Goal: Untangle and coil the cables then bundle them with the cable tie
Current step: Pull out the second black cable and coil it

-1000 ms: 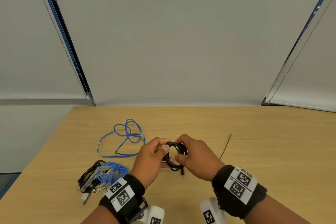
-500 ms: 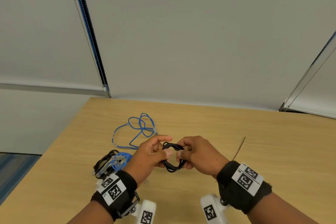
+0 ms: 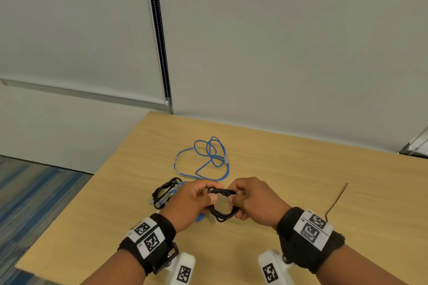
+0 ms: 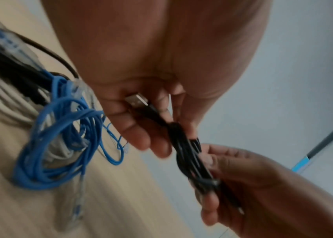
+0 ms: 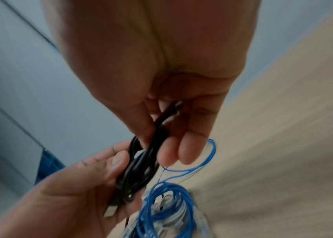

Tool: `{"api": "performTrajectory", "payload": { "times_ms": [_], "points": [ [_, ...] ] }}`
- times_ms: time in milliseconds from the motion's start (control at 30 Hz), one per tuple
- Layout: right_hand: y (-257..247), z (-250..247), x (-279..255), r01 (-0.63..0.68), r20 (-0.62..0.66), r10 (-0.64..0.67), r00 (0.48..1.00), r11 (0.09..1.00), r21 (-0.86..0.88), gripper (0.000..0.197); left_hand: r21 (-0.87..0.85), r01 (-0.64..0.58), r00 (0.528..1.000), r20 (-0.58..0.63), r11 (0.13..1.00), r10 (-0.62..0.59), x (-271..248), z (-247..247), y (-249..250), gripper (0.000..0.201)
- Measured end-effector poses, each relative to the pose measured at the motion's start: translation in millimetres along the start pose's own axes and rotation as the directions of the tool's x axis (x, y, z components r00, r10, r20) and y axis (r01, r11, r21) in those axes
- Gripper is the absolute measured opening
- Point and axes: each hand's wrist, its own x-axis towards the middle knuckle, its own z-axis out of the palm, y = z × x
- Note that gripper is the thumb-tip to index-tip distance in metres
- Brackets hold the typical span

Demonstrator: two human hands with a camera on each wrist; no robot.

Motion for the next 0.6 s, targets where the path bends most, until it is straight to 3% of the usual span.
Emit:
{"api": "performTrajectory", "payload": {
  "times_ms": [133, 267, 367, 467, 533, 600],
  "points": [
    [3, 11, 10, -0.091, 0.142, 0.048, 0.989, 0.945, 0.314, 0.015, 0.333, -0.059, 0.988, -0.116, 0.941, 0.103, -4, -9, -5, 0.031],
    [9, 20, 17, -0.117, 0.109, 0.097, 0.989, 0.974, 0.193, 0.02, 0.588, 0.061, 0.971, -0.222, 0.807, 0.089, 2, -19, -12, 0.024],
    [14, 24, 16, -0.123, 0.118, 0.108, 0.987, 0.985, 0.12, 0.019, 0.675, 0.128, 0.939, -0.319, 0.727, 0.13, 14, -26, -7, 0.037],
    [21, 23, 10, -0.137, 0.136, 0.123, 0.983, 0.985, 0.103, 0.019, 0.745, 0.135, 0.951, -0.283, 0.653, 0.127, 38, -24, 3, 0.051],
    [24, 19, 3, -0.135, 0.136, 0.121, 0.983, 0.986, 0.099, 0.019, 0.785, 0.189, 0.97, -0.244, 0.59, 0.015, 58, -21, 10, 0.059],
    [25, 11, -3, -0.118, 0.114, 0.107, 0.988, 0.988, 0.1, 0.019, 0.807, 0.199, 0.977, -0.207, 0.556, -0.05, 74, -17, 15, 0.046]
  ]
}}
